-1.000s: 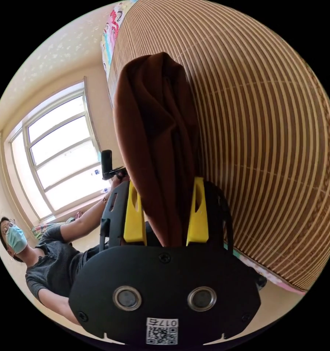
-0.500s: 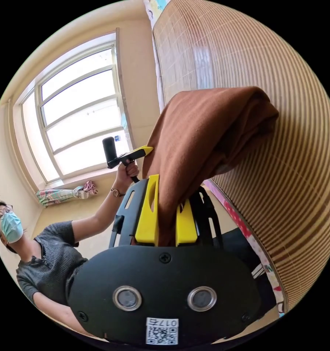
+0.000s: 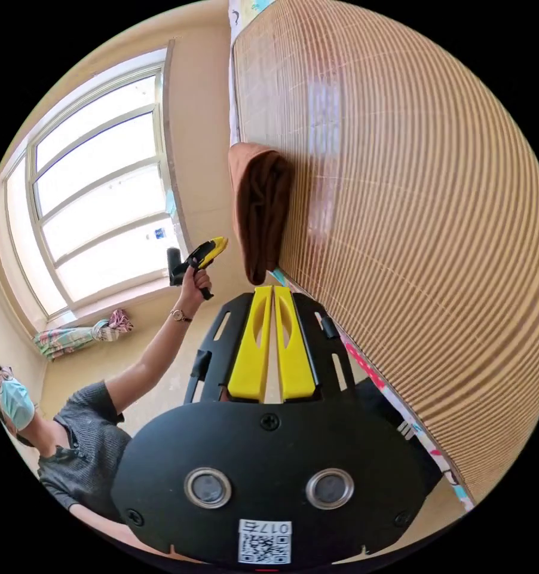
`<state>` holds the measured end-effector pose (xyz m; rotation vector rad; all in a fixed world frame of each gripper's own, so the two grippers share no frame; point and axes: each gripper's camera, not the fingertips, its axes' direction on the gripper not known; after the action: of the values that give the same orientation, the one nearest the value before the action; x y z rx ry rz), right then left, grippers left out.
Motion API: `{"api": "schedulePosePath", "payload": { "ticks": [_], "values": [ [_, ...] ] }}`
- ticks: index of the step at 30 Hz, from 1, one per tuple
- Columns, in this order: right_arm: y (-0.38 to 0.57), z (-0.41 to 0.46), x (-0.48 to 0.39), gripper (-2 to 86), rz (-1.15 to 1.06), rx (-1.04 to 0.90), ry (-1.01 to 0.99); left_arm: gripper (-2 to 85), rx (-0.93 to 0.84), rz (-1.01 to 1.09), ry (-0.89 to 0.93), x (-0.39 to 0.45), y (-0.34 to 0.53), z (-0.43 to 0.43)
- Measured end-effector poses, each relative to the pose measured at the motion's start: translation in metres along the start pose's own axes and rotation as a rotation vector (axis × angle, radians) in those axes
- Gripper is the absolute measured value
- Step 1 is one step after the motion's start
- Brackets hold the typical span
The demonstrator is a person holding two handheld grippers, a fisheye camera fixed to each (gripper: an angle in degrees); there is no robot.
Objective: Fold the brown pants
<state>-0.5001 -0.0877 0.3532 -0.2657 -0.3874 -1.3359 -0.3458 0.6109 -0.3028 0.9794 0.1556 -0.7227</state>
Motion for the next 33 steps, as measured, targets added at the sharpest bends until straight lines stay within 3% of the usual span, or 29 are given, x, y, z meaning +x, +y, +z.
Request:
{"api": "schedulePosePath", "payload": {
  "ticks": [5, 9, 11, 14, 16, 18, 19, 21, 24, 29, 33],
  "values": [
    [0.141, -0.108, 0.029, 0.5, 0.239, 0.223, 0.088, 9.0, 0.035, 0.015, 0.074, 0.045, 0.055, 0.057],
    [0.261, -0.168, -0.021, 0.3, 0.300, 0.509, 0.150, 7.3, 0.092, -0.016, 0.052, 0.087, 0.077, 0.068],
    [0.306, -0.191, -0.067, 0.3, 0.285, 0.640, 0.279, 5.3, 0.051, 0.048, 0.060, 0.126, 0.089, 0.085],
    [0.389, -0.224, -0.164, 0.3, 0.338, 0.940, 0.682, 3.8, -0.109, 0.227, 0.115, 0.183, 0.105, 0.121],
    [0.457, -0.233, -0.236, 0.4, 0.398, 1.240, 0.969, 1.4, -0.224, 0.369, 0.123, 0.221, 0.119, 0.144],
    [0.498, -0.235, -0.267, 0.4, 0.435, 1.432, 1.060, 0.0, -0.345, 0.509, 0.093, 0.255, 0.136, 0.165],
    [0.519, -0.237, -0.276, 0.4, 0.401, 1.506, 1.056, -0.3, -0.410, 0.578, 0.079, 0.274, 0.148, 0.177],
    [0.542, -0.246, -0.274, 0.4, 0.314, 1.479, 0.947, -0.6, -0.469, 0.622, 0.104, 0.296, 0.163, 0.188],
    [0.565, -0.260, -0.247, 0.4, 0.398, 1.413, 0.762, -0.8, -0.483, 0.572, 0.169, 0.322, 0.174, 0.197],
    [0.607, -0.273, -0.199, 0.3, 0.465, 1.563, 0.567, -1.0, -0.341, 0.369, 0.414, 0.355, 0.186, 0.195],
    [0.625, -0.310, -0.158, 0.2, 0.519, 1.537, 0.496, -1.0, -0.271, 0.338, 0.453, 0.385, 0.211, 0.203]
  ]
}}
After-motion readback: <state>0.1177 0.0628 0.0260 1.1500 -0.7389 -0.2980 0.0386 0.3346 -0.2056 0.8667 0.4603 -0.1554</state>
